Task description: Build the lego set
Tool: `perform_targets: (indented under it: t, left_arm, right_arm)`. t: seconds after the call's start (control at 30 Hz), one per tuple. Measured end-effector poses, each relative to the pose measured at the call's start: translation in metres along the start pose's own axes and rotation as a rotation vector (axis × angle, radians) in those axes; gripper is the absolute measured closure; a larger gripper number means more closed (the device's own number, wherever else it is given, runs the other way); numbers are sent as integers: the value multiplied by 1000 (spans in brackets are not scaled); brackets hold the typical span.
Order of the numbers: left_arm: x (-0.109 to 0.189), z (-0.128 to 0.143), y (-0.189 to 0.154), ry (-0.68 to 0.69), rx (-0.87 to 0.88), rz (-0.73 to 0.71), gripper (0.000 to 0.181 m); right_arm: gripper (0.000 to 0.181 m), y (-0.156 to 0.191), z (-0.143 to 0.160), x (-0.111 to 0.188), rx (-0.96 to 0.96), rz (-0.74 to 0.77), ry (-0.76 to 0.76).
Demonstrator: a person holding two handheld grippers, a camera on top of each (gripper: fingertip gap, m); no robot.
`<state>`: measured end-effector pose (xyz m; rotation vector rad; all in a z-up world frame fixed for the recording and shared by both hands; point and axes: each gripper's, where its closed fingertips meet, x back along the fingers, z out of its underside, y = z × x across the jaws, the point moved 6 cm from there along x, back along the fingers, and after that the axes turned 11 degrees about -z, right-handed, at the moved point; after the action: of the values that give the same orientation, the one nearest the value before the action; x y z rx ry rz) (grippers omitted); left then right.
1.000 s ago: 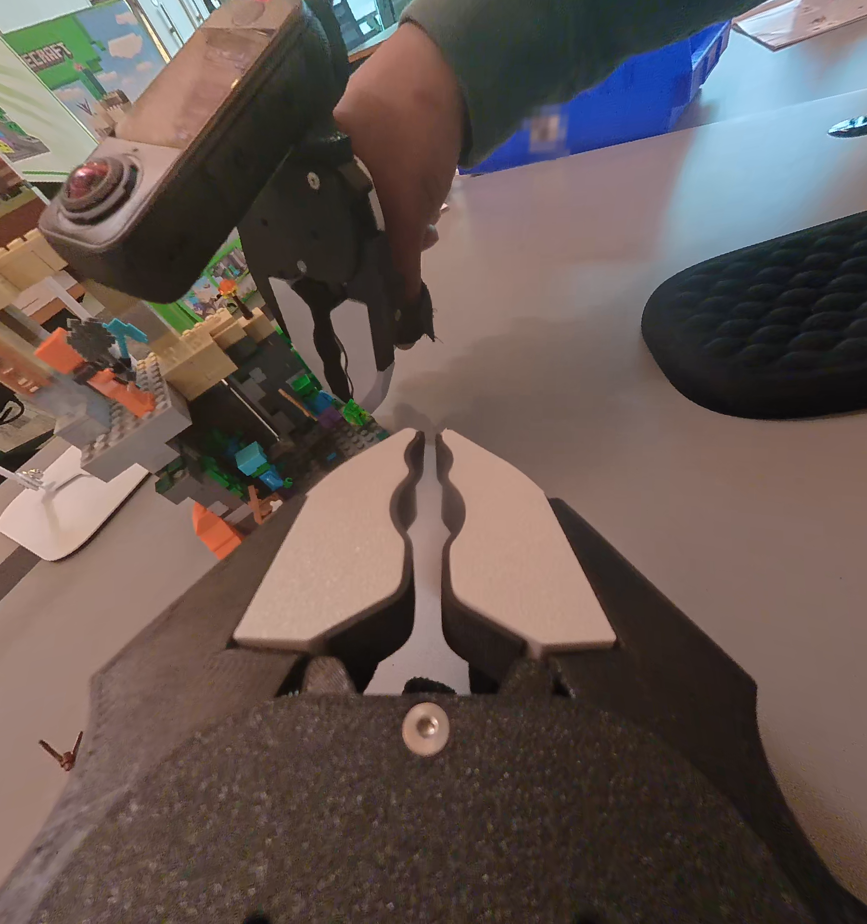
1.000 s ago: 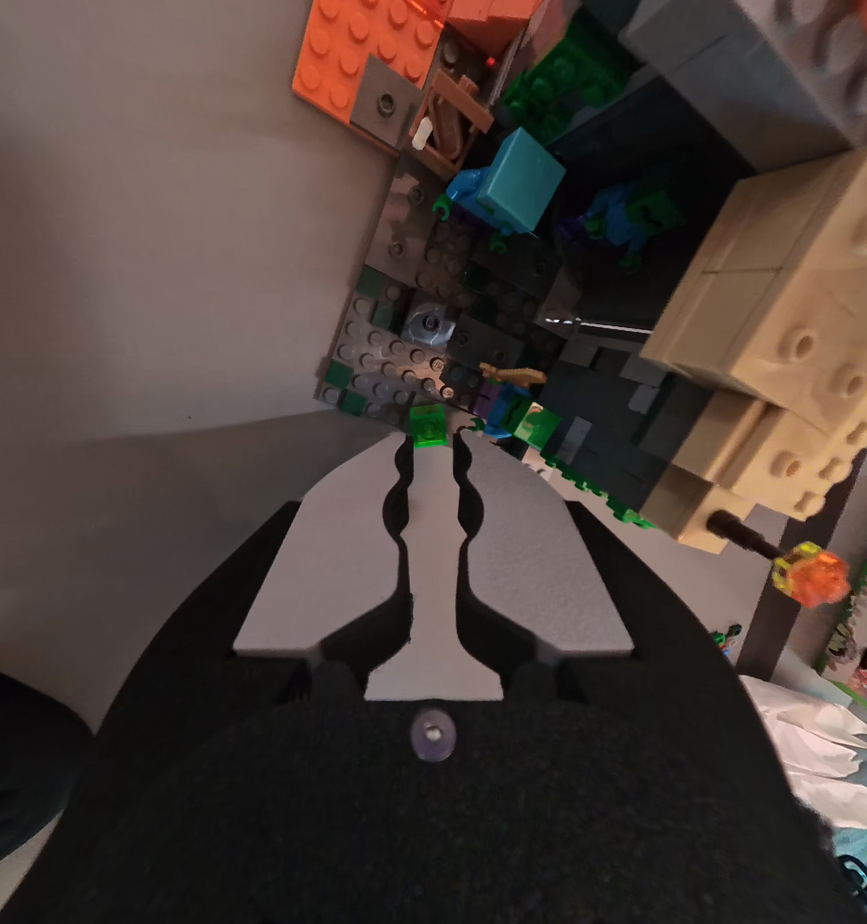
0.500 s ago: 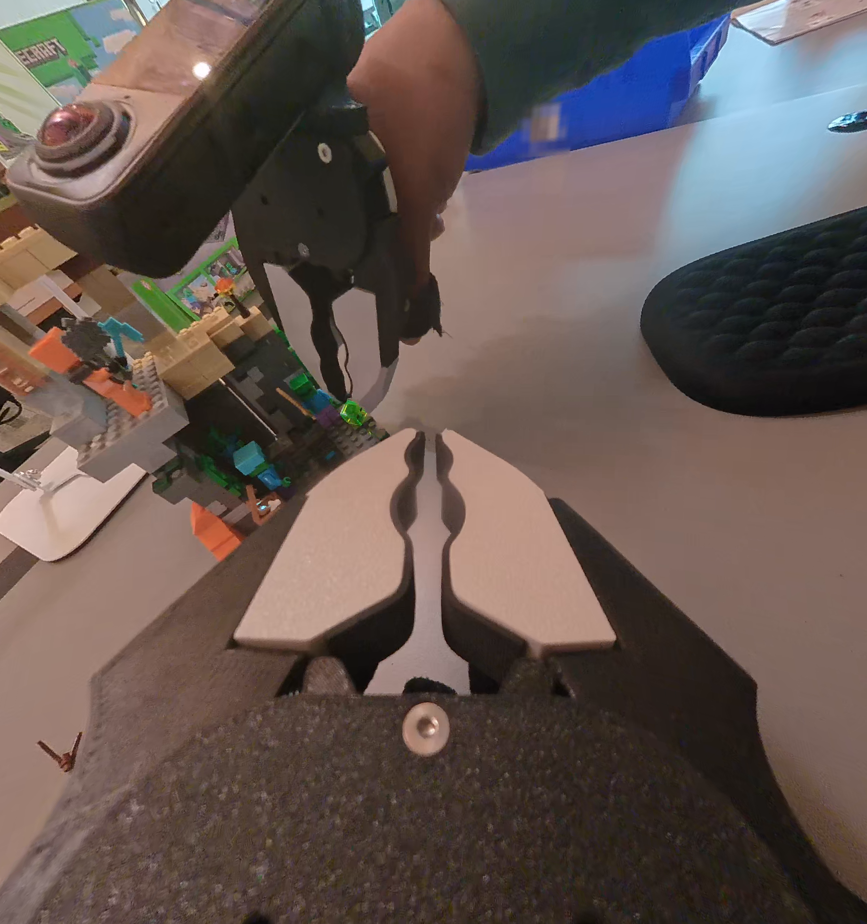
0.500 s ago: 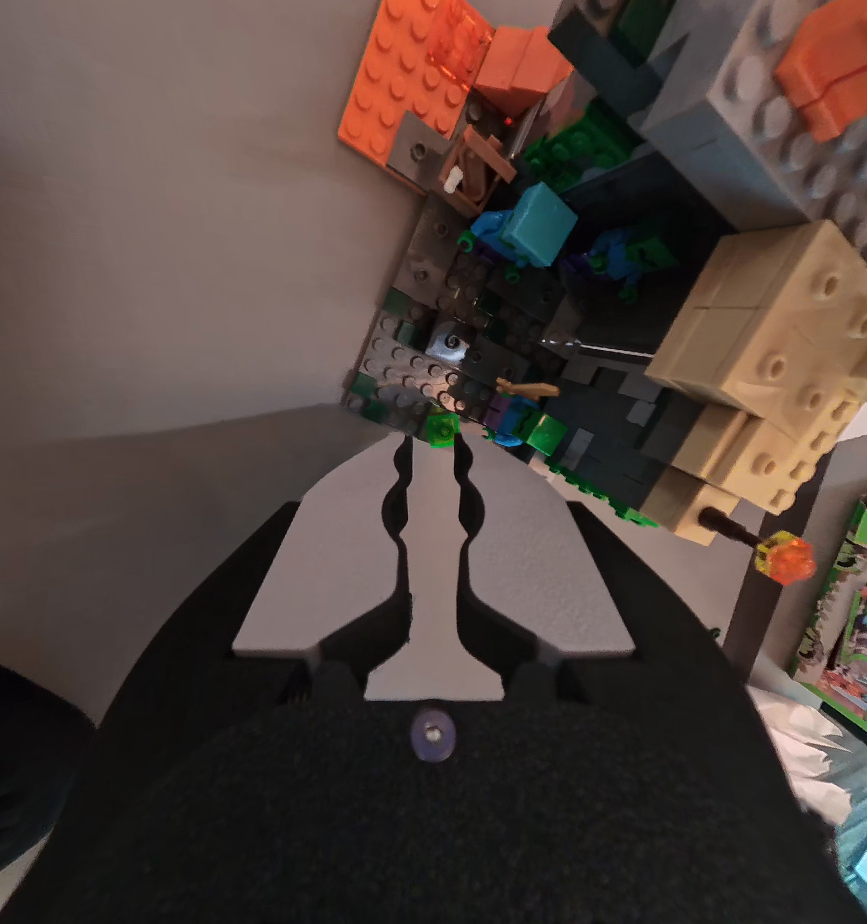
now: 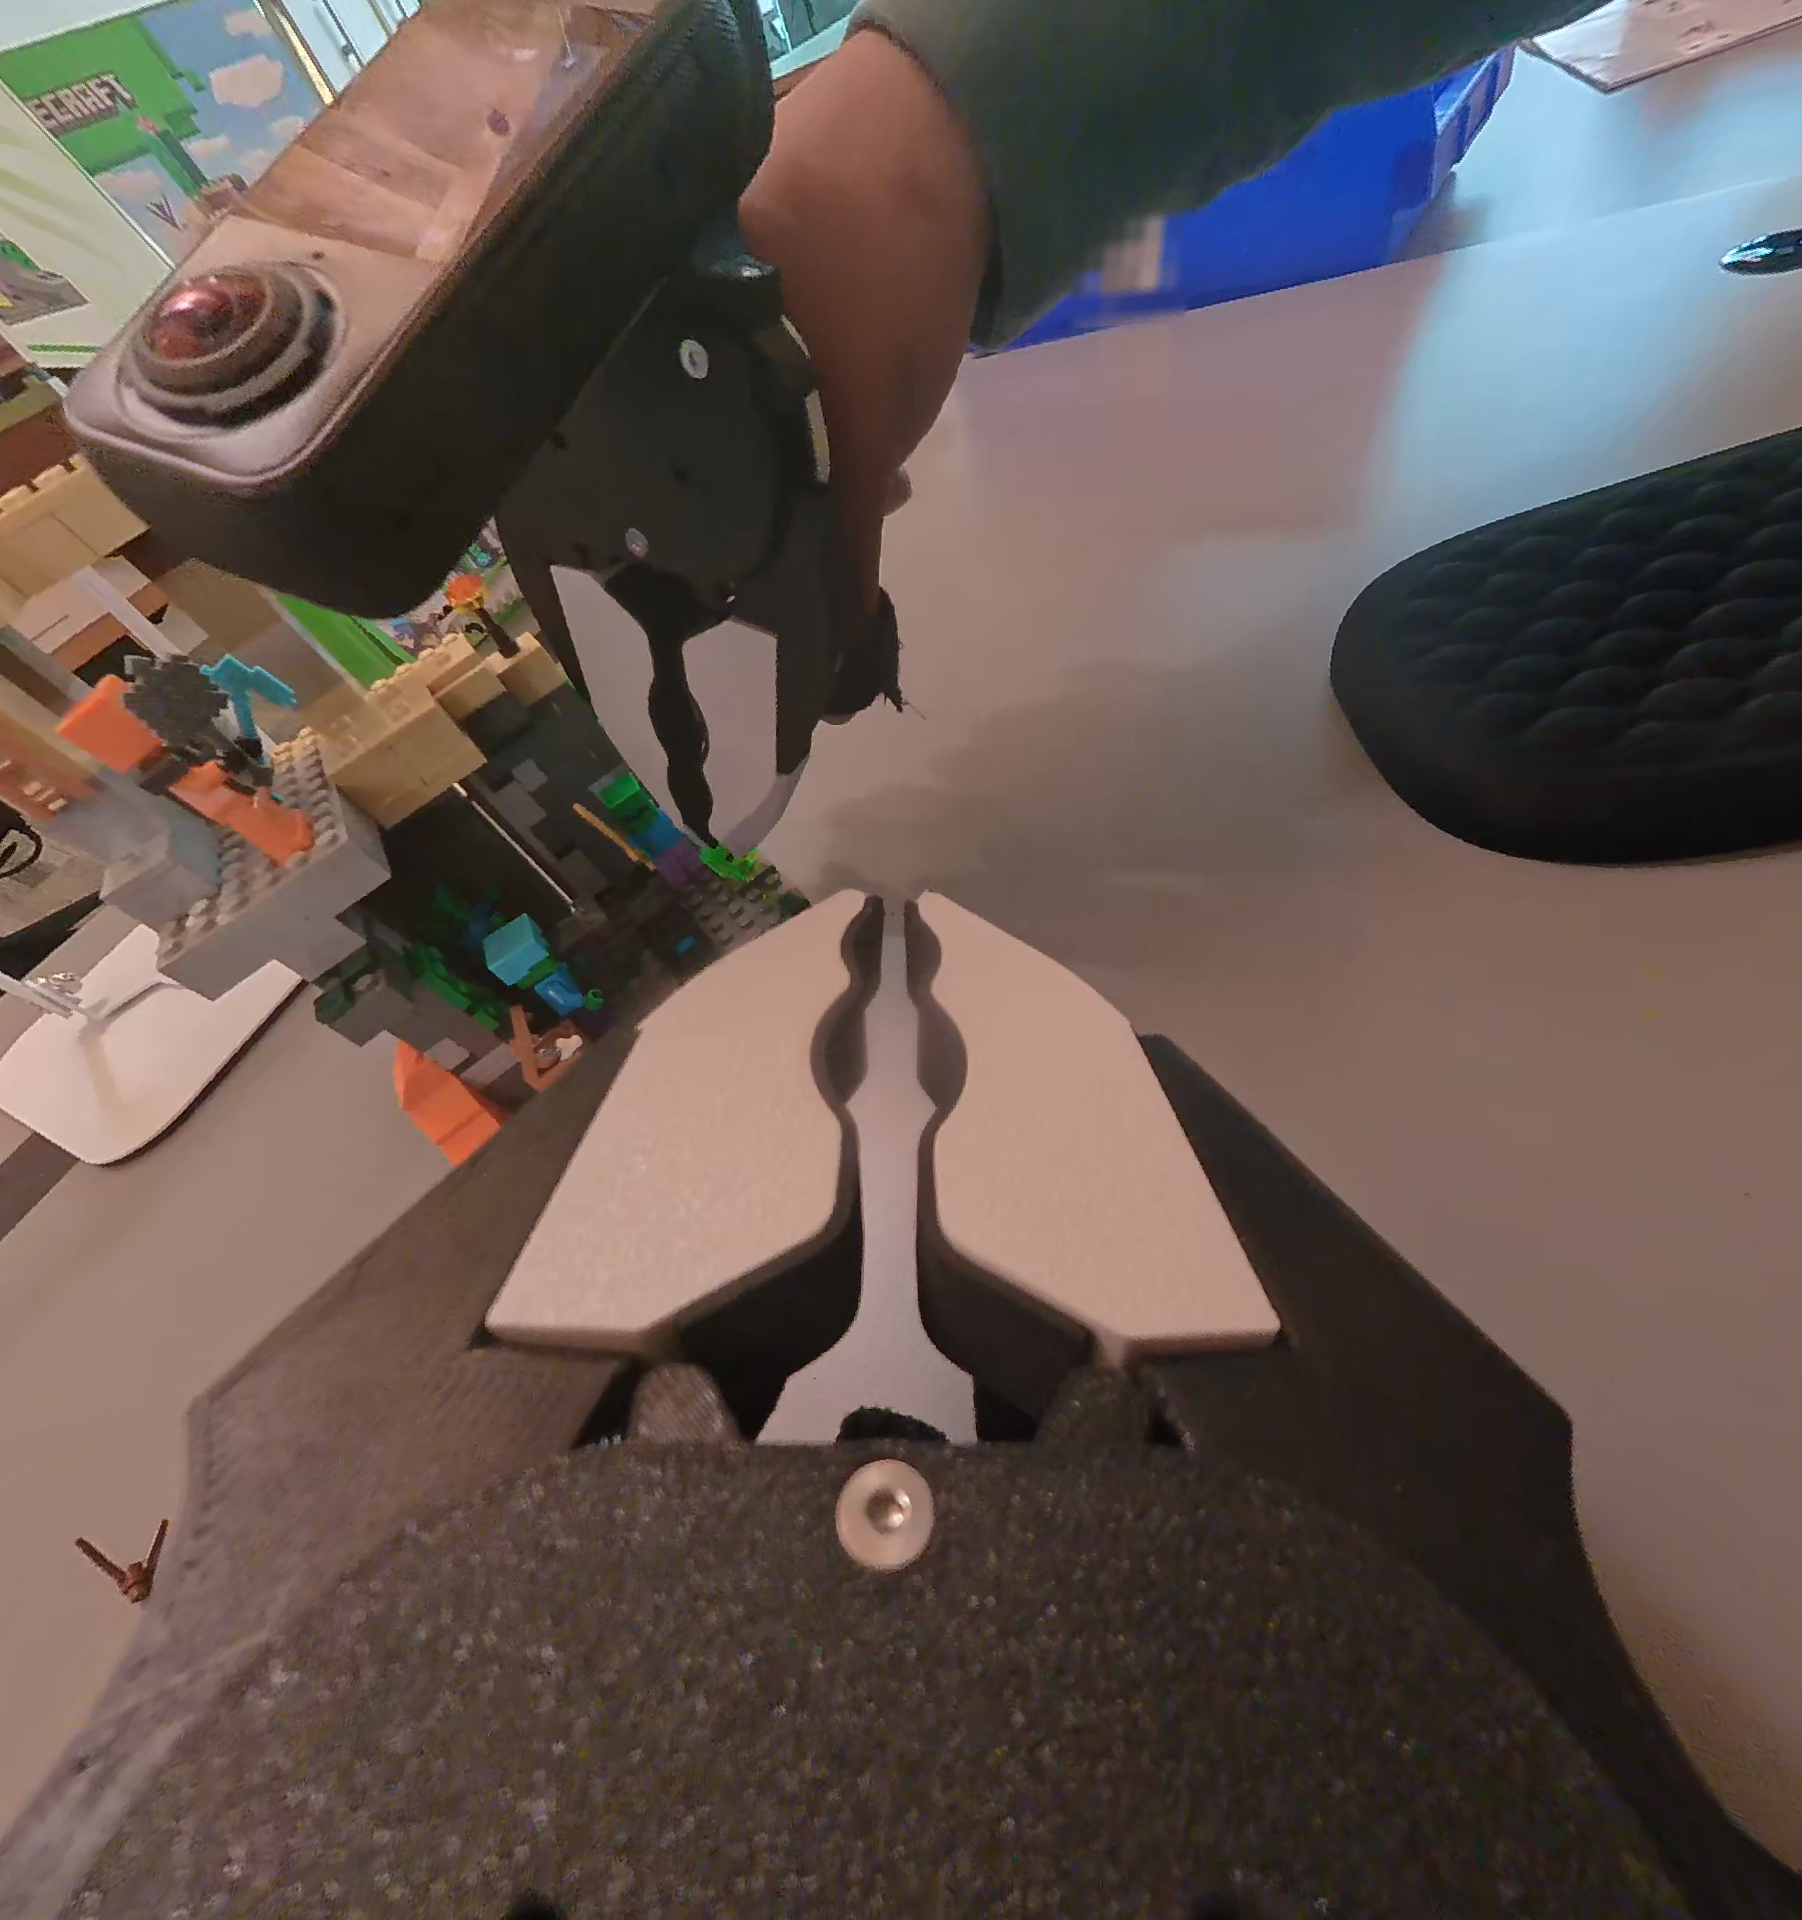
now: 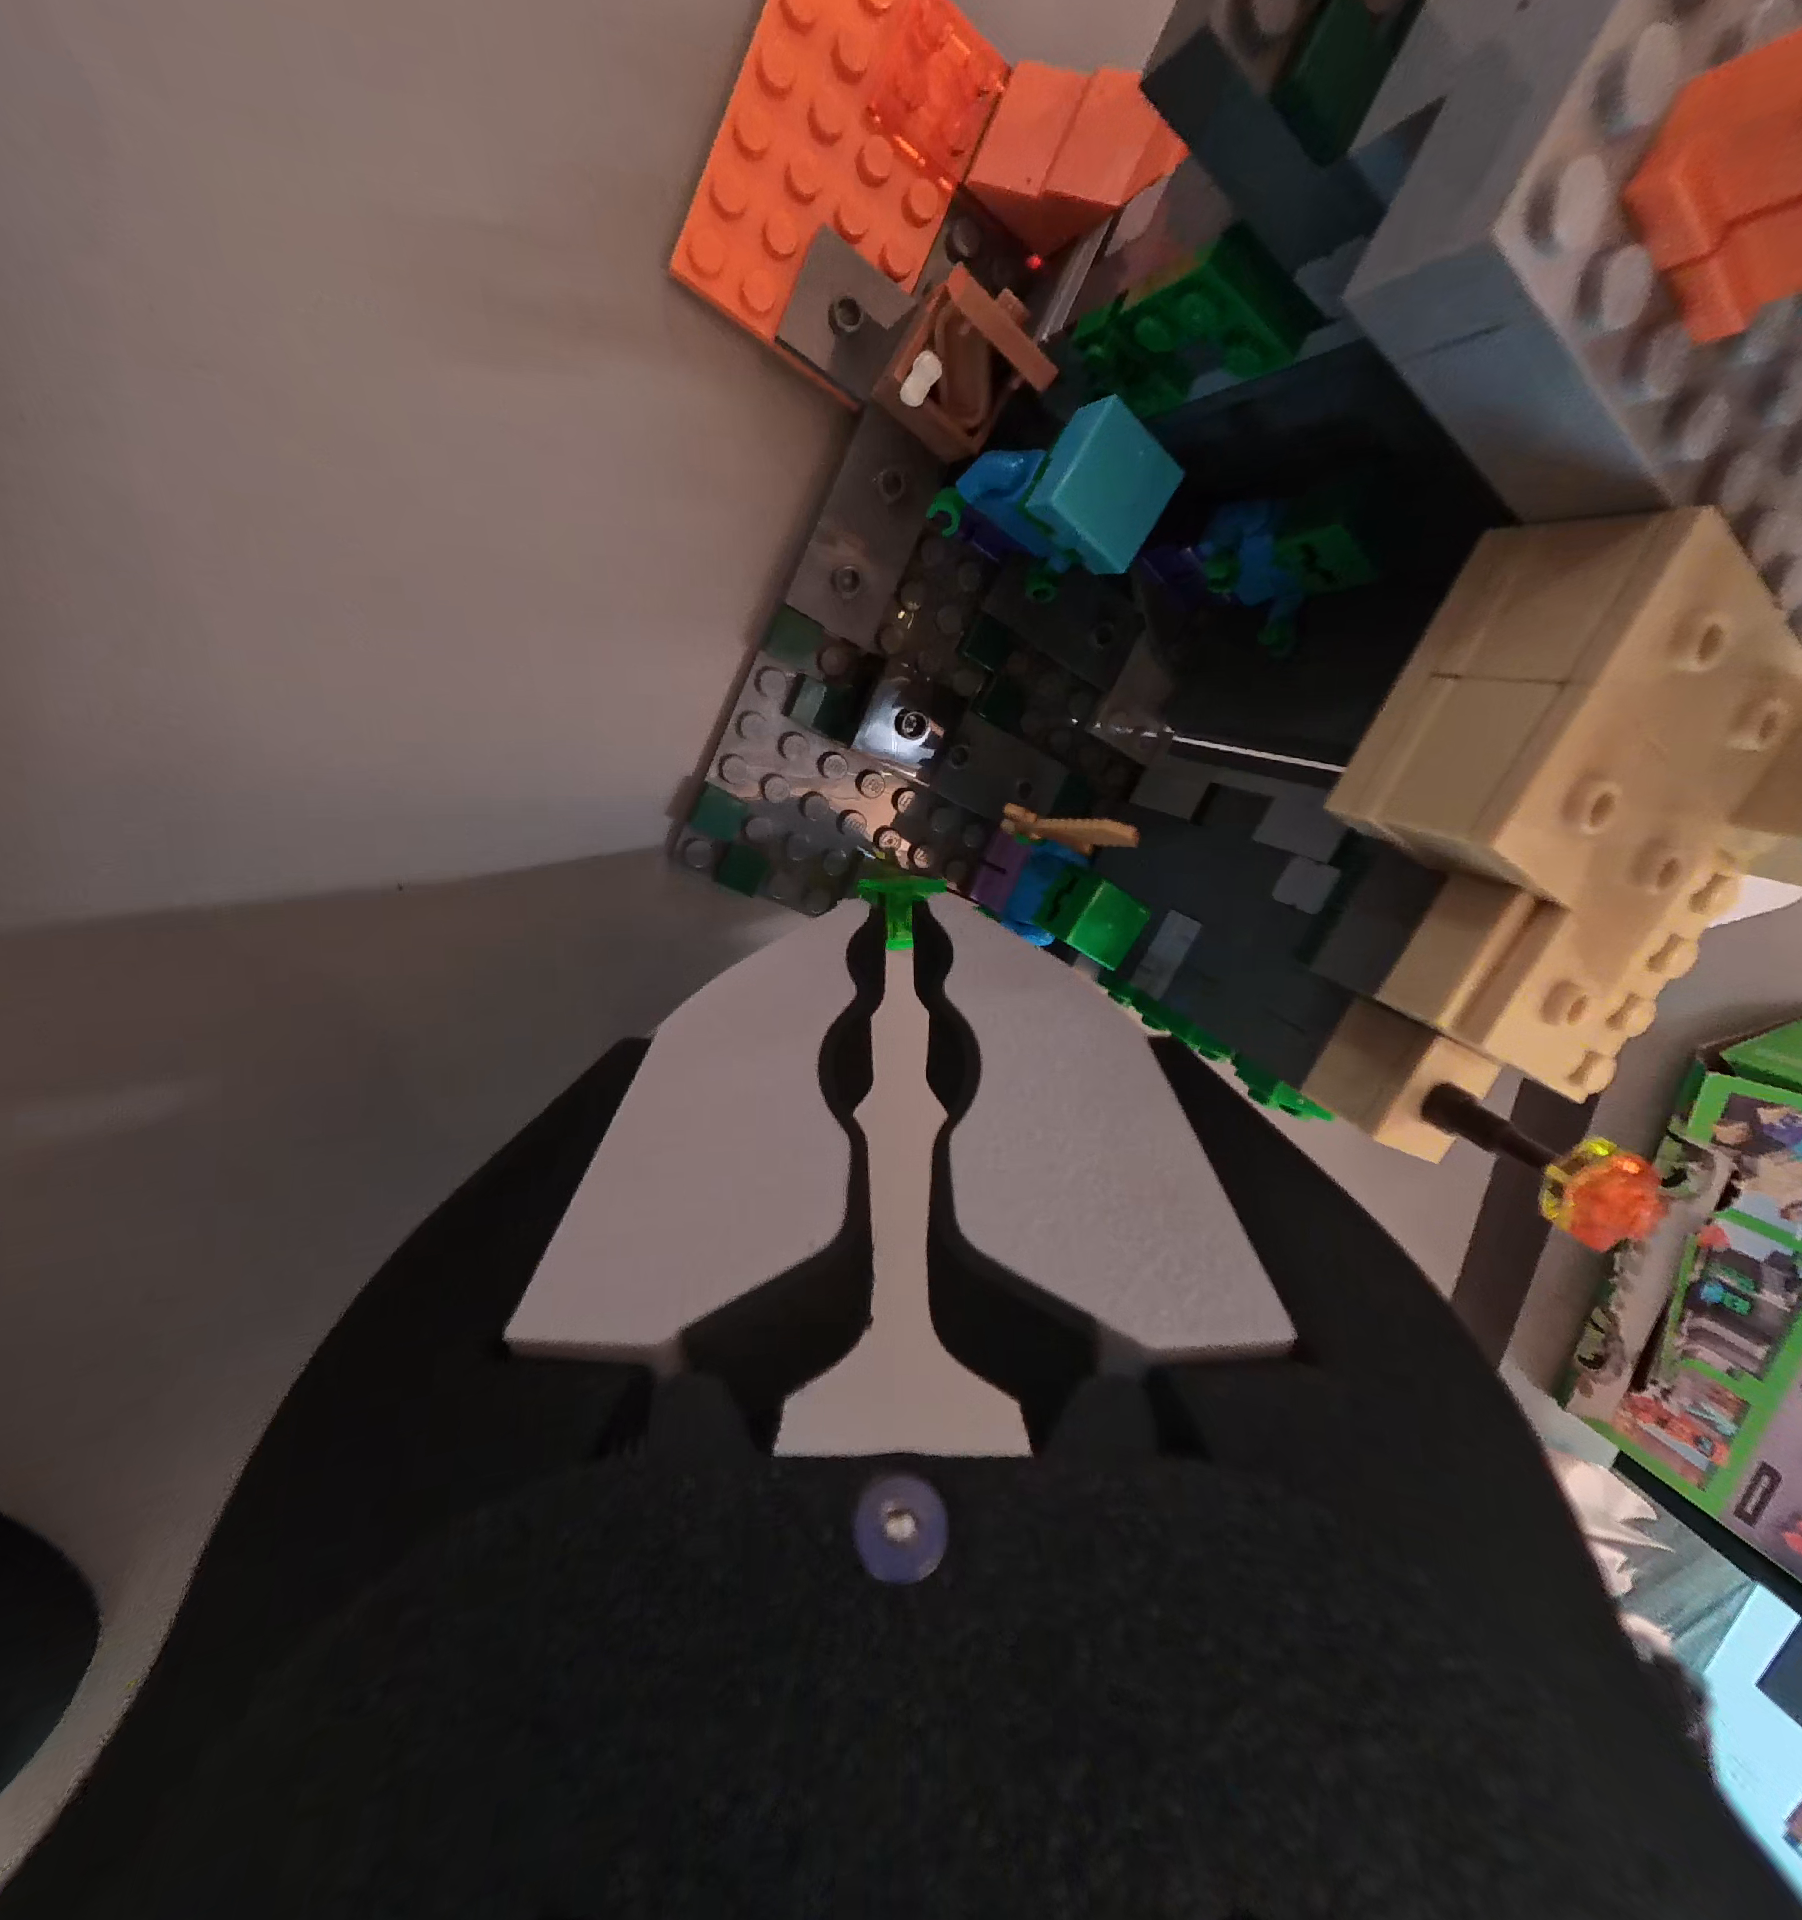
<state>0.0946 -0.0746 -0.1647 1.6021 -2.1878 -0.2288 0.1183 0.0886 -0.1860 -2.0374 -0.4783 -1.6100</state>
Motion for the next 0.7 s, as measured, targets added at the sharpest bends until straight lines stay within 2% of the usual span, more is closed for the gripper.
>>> perform_targets:
  t: [0.33, 0.47, 0.7]
  left_arm:
    - [0, 1, 1, 3, 7, -2, 178]
    - [-1, 1, 0, 6, 5, 1, 178]
    - [-2, 3, 1, 14, 10, 0, 178]
  right_arm:
    - [177, 0, 7, 1, -60, -8, -51]
    - [177, 0, 11, 1, -102, -10, -116]
    - [178, -1, 10, 0, -110, -33, -107]
